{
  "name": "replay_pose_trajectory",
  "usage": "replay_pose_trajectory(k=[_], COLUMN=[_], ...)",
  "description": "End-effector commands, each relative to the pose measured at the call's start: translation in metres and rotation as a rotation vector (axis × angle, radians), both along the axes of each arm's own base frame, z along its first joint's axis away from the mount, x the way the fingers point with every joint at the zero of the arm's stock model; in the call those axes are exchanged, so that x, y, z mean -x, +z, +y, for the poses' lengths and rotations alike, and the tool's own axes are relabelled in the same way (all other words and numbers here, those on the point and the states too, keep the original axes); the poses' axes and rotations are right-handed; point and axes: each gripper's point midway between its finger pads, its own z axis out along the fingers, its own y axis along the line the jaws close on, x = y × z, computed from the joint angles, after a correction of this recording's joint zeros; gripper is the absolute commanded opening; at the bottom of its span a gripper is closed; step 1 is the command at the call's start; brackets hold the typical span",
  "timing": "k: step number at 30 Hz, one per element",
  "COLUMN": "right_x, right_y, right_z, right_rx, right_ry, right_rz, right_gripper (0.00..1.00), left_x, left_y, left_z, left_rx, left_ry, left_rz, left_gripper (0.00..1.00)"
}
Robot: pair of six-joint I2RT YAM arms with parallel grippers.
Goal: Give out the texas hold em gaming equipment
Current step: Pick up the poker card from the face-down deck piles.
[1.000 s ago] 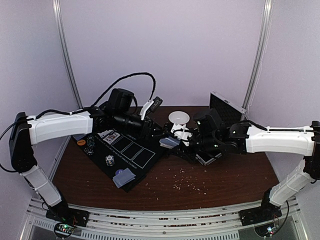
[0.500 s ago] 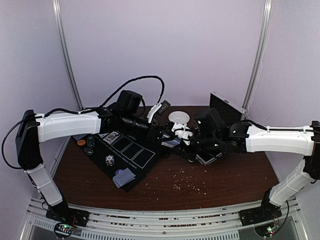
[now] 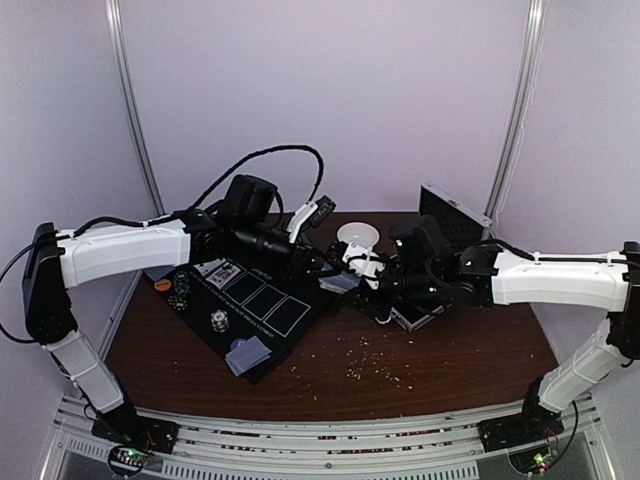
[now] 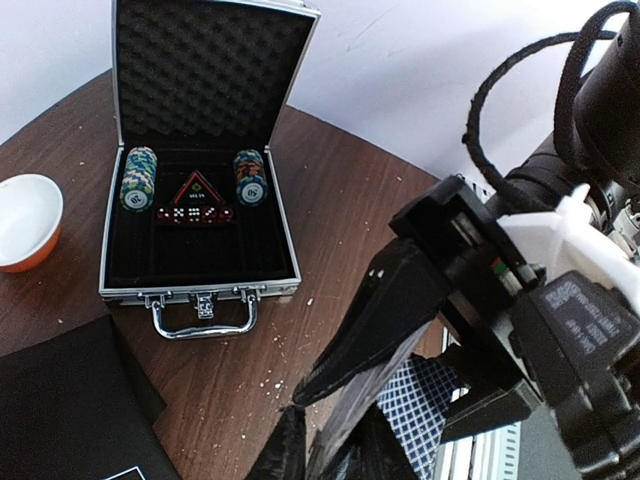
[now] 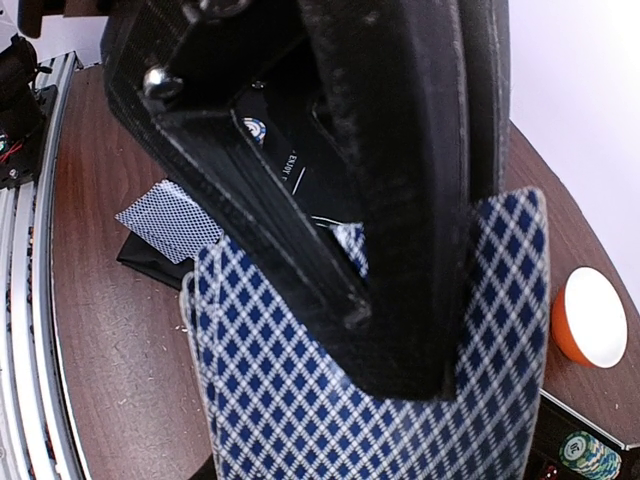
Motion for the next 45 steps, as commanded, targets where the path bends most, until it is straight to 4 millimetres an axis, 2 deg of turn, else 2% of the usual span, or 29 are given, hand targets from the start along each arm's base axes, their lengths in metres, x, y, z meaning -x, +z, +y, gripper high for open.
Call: replay_pose_trajectory(k=[1,5,11,15,17,20,26,29,32,36,41,45], right_x=[0.003,0.003,0.002,0.002,0.002,0.002,0.002,0.002,0.002,0.002,0.002,0.003], right_y=[0.011,0.011,0.012,0.012,0.012,0.012,0.013,0.012,0.012,0.011,0.010,0.008], right_z=[0.002,0.002,0.002,0.002,0.002,0.003,0.004,0.004,0.004,0.004,0.002,0.001], right_rx=[-0.023,-0.022,-0.021,-0.021,-0.021,-0.021,-0.021,-0.017,-0.018,-0.018,-0.015,-0.015], right_ry=[0.009,0.008,0.007,0.008,0.009,0.011,0.014,0.013,0.014,0.014,0.011,0.009], right_rz=[-0.009,-0.011,-0.012,-0.012,-0.012,-0.012,-0.012,-0.012,-0.012,-0.010,-0.010,-0.006], right_gripper=[0.39,0.39,0.39,0.39,0.39,0.39,0.39,0.39,0.39,0.39,0.39,0.39], left_x=[-0.025,-0.023,-0.022,-0.022,-0.022,-0.013,0.002,0.006,0.008,0.003,-0.011,-0.009], left_y=[-0.001,0.001,0.002,0.004,0.005,0.011,0.026,0.033,0.032,0.031,0.034,0.030], left_z=[0.020,0.021,0.025,0.027,0.027,0.023,0.016,0.017,0.018,0.022,0.038,0.040], left_rx=[-0.040,-0.035,-0.051,-0.056,-0.054,-0.019,0.050,0.063,0.061,0.041,0.020,0.020], left_ry=[0.118,0.109,0.113,0.118,0.116,0.065,-0.030,-0.040,-0.045,-0.028,0.045,0.038], left_rz=[-0.041,-0.040,-0.041,-0.048,-0.050,-0.037,-0.022,-0.035,-0.032,-0.035,-0.067,-0.053], left_gripper=[0.14,0.17,0.32,0.34,0.39,0.46,0.48,0.58,0.63,0.63,0.64,0.53])
